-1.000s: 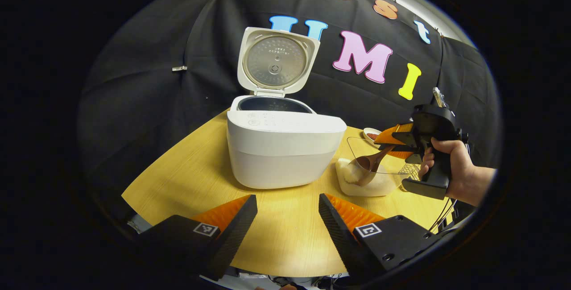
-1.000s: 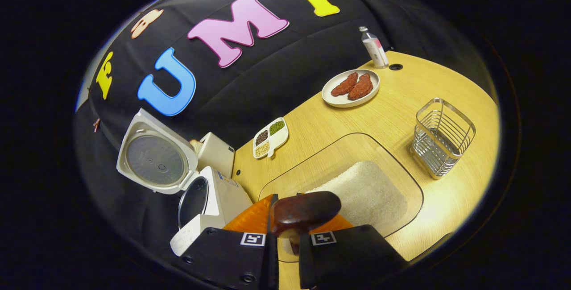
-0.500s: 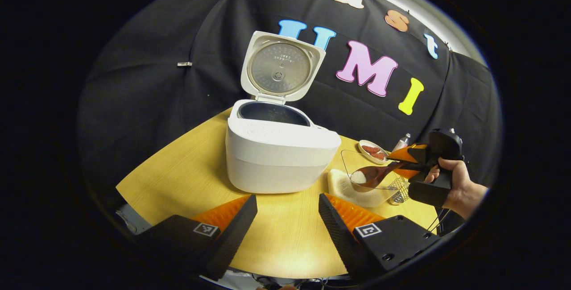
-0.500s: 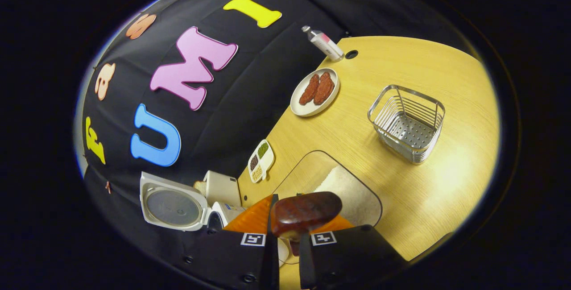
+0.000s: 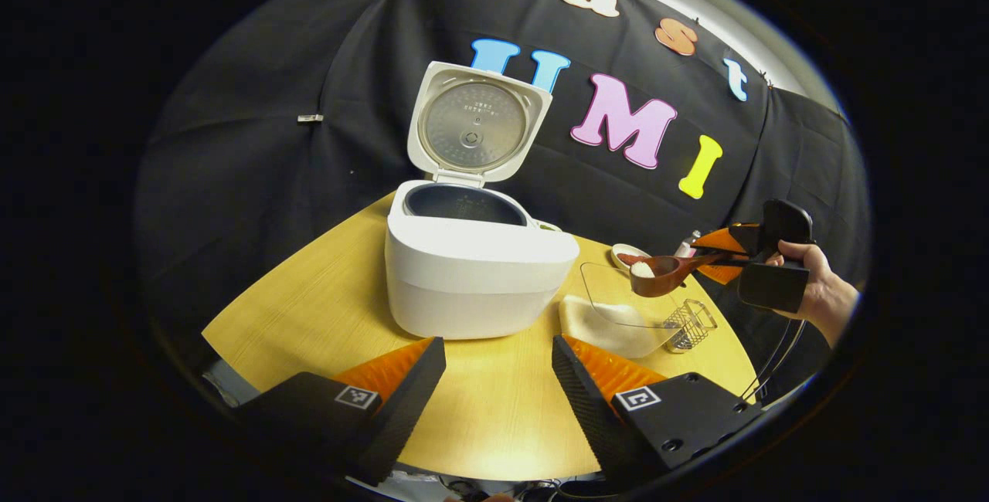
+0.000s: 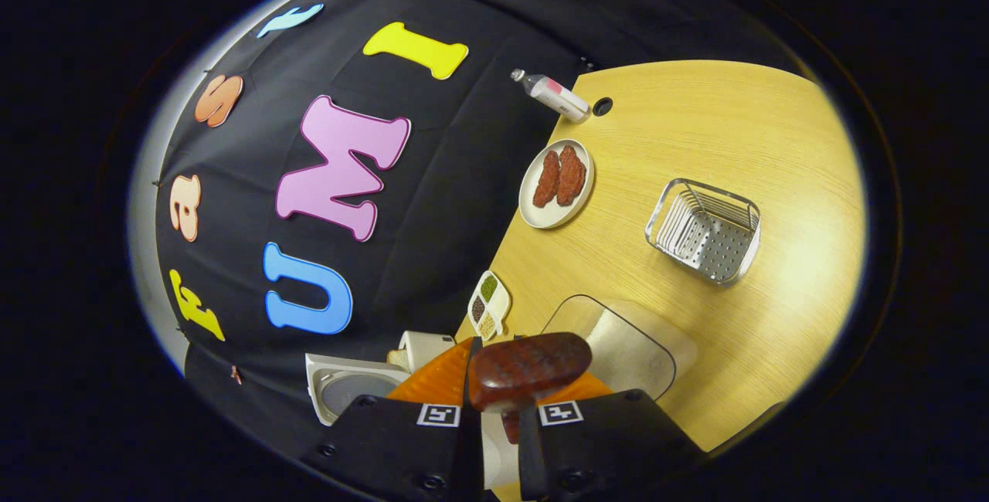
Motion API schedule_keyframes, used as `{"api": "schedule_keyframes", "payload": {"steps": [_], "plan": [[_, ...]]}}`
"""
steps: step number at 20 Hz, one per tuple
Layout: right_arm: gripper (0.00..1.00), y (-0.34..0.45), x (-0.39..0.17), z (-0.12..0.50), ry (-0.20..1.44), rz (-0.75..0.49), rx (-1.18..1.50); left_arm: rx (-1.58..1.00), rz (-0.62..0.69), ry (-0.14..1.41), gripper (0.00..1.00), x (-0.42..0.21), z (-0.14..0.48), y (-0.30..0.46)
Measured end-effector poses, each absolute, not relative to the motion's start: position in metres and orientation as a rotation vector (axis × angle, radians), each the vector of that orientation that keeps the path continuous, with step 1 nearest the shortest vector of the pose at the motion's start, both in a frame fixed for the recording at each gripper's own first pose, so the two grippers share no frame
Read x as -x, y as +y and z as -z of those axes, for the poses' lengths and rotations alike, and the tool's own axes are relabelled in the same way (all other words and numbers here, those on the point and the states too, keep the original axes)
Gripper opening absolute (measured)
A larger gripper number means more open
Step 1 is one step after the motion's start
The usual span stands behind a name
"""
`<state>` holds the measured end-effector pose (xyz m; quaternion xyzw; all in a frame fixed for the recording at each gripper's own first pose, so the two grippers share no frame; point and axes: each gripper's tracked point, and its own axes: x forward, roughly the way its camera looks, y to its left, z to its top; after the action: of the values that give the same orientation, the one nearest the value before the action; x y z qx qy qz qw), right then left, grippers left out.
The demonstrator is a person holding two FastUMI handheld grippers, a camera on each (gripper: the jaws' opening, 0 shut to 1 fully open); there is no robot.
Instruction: Close the left gripper, press the button to open the rice cooker; take a wooden spoon from the chopstick holder with the right hand, scoop a spoonful of rice and pour it into the rice cooker, then put the wooden spoon back into the chopstick holder.
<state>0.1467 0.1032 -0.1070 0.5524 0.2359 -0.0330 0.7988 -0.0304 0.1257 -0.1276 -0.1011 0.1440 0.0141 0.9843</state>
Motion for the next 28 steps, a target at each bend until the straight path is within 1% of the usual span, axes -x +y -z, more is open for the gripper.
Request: {"api": "schedule_keyframes", "payload": {"steps": [7,14,15,16,17,20,25,28], "plan": [[0.22,0.150,-0.164,0.055,0.496,-0.036,-1.265,0.200,-0.031,0.274,0.96,0.037,0.122,0.125],[0.22,0.224,-0.180,0.030,0.544,-0.144,-1.303,0.234,-0.105,0.257,0.96,0.056,0.127,0.149],[0.22,0.234,-0.182,0.028,0.553,-0.157,-1.305,0.238,-0.116,0.258,0.96,0.057,0.127,0.152],[0.17,0.245,-0.184,0.027,0.561,-0.171,-1.300,0.240,-0.131,0.259,0.96,0.058,0.128,0.159],[0.22,0.256,-0.186,0.026,0.567,-0.182,-1.285,0.242,-0.145,0.257,0.96,0.058,0.128,0.165],[0.22,0.290,-0.191,0.024,0.563,-0.238,-1.184,0.258,-0.177,0.247,0.96,0.058,0.125,0.180],[0.22,0.340,-0.203,0.024,0.570,-0.284,-1.098,0.264,-0.236,0.232,0.96,0.060,0.121,0.210],[0.22,0.361,-0.208,0.029,0.543,-0.311,-0.971,0.280,-0.273,0.229,0.96,0.064,0.122,0.225]]}}
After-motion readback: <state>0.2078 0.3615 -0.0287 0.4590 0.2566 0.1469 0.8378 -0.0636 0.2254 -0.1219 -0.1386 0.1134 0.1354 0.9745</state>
